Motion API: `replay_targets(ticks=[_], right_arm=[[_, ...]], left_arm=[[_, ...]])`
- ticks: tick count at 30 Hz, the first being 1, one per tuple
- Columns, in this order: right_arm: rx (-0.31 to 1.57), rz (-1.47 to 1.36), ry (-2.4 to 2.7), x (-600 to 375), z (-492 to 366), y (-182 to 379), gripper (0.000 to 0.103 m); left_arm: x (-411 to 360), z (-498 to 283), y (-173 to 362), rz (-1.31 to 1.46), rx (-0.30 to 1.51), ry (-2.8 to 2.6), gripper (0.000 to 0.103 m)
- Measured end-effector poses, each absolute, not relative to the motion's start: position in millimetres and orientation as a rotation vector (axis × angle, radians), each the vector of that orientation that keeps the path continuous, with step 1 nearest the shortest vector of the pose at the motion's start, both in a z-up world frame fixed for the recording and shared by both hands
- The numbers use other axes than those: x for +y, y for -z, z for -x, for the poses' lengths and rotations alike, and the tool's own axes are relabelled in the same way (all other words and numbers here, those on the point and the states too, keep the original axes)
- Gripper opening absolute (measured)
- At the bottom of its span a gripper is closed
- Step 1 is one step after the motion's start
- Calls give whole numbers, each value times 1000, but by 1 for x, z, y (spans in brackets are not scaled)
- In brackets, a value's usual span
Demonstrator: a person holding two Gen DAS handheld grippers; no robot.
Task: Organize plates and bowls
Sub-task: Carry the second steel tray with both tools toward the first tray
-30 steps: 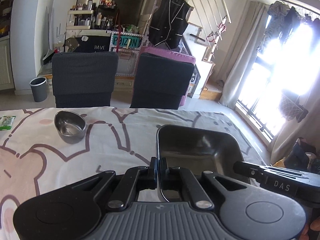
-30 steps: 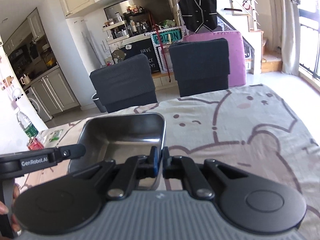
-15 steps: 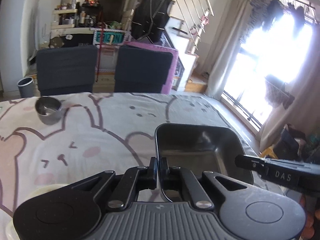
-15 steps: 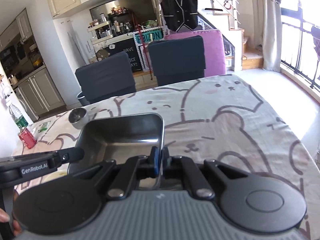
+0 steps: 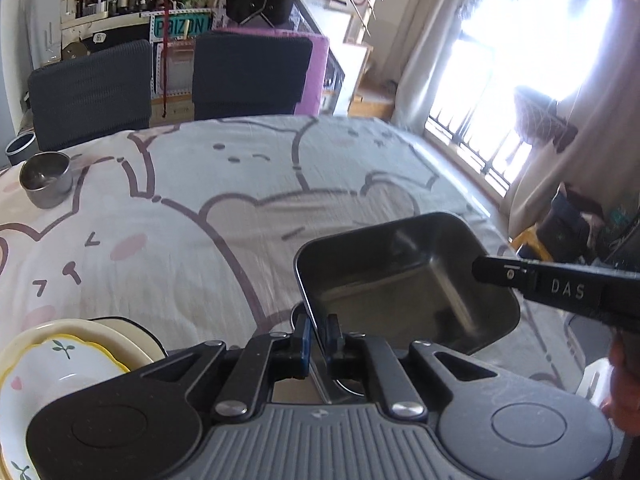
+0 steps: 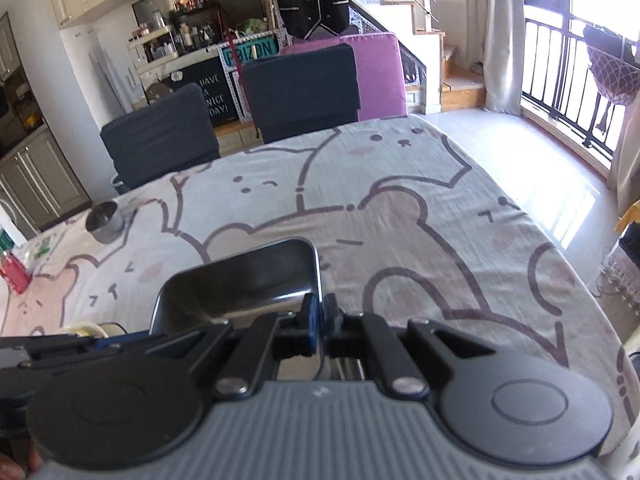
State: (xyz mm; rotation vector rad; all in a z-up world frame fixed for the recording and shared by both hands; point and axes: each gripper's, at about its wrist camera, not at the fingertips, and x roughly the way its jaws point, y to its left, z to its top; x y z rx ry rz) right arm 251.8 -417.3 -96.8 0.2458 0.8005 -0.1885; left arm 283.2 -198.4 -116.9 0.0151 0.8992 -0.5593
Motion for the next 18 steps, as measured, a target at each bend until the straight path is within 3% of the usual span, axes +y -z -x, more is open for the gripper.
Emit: replay_targets(ticks=[18], right_arm=[[914, -142, 197, -405, -270, 116, 5]], left_arm=[[-216, -289, 147, -152, 991, 568, 10]])
